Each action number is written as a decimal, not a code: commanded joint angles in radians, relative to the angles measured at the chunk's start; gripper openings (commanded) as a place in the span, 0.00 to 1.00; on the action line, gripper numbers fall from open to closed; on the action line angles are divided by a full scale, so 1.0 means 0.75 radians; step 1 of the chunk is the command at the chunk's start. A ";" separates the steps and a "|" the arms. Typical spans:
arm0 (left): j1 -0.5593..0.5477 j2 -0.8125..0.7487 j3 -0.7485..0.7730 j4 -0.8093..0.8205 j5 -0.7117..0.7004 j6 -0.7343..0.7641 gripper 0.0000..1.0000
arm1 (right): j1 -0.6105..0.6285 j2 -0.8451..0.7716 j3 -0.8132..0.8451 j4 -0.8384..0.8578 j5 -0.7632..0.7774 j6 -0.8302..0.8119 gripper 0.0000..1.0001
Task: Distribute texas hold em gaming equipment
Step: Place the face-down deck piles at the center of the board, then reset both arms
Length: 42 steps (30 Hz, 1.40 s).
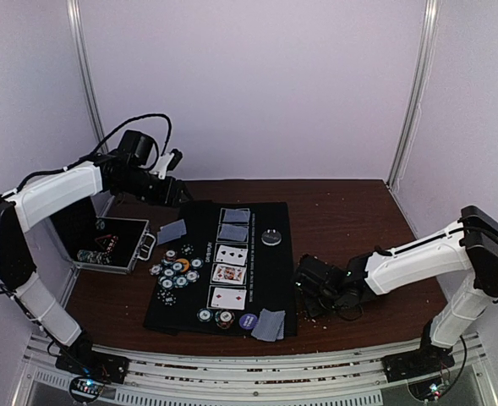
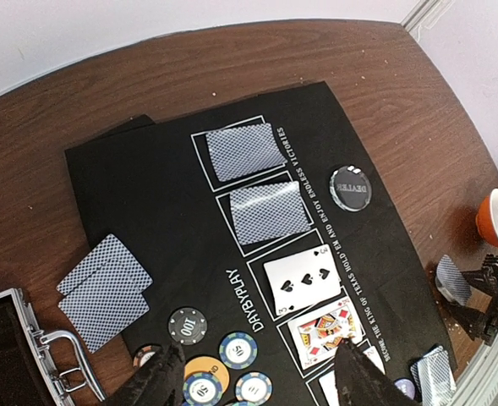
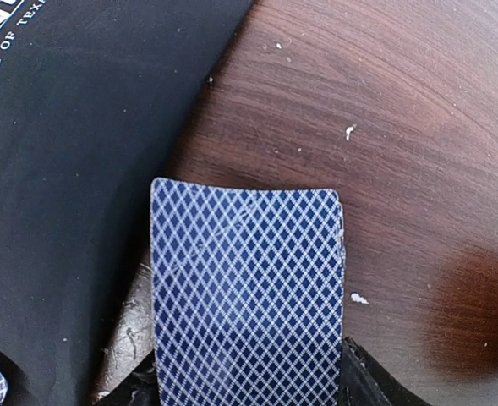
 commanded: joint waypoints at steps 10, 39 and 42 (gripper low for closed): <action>0.002 -0.059 0.036 0.025 -0.031 0.021 0.63 | 0.005 -0.059 -0.038 -0.117 -0.034 0.010 1.00; 0.368 -0.739 -1.129 1.445 -1.079 0.244 0.98 | -1.065 -0.805 -0.217 1.071 -0.275 -0.672 1.00; 0.407 -0.745 -1.286 1.709 -1.043 0.318 0.98 | -1.141 -0.805 -0.424 1.301 -0.278 -0.677 1.00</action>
